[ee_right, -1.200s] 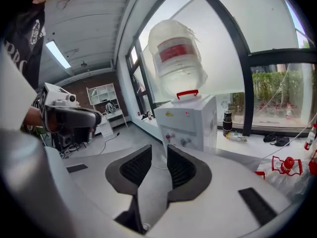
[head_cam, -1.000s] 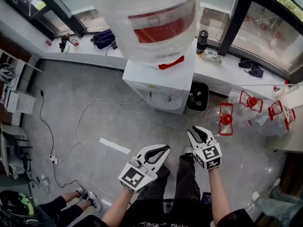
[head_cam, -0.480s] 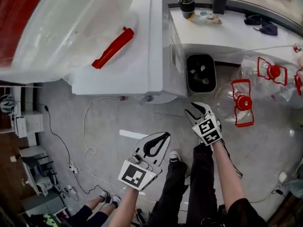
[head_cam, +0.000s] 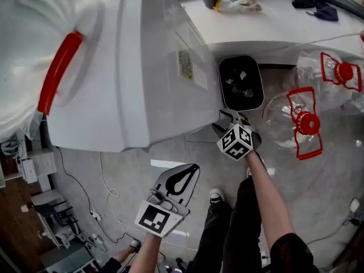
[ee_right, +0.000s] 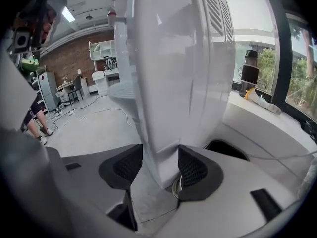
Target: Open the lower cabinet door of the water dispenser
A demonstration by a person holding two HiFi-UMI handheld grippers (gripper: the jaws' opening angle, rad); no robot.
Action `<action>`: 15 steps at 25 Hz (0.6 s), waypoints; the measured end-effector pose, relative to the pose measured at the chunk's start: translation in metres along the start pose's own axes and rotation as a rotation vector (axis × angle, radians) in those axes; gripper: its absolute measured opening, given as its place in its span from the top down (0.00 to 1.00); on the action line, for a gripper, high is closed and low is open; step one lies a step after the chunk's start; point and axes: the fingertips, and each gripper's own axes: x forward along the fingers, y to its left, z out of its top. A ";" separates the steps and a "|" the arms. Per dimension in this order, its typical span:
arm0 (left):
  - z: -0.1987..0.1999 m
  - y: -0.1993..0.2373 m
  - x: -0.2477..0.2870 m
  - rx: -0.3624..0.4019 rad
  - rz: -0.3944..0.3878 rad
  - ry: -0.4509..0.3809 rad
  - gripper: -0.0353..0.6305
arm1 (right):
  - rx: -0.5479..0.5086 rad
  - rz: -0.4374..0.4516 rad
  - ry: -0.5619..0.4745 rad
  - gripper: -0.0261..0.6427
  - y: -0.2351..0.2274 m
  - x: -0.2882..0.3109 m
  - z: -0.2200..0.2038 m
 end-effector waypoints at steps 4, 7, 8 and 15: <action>-0.005 0.002 0.005 0.011 -0.015 -0.017 0.92 | 0.009 -0.014 0.006 0.65 -0.005 0.003 0.001; -0.009 0.003 0.000 0.005 -0.015 -0.017 0.92 | 0.025 0.002 0.032 0.66 0.000 0.005 0.000; -0.010 0.004 -0.002 0.005 -0.013 -0.014 0.92 | 0.036 0.006 0.036 0.67 0.001 0.004 -0.001; -0.011 0.010 -0.018 0.009 0.007 -0.018 0.92 | 0.062 -0.005 0.064 0.68 0.011 -0.002 -0.003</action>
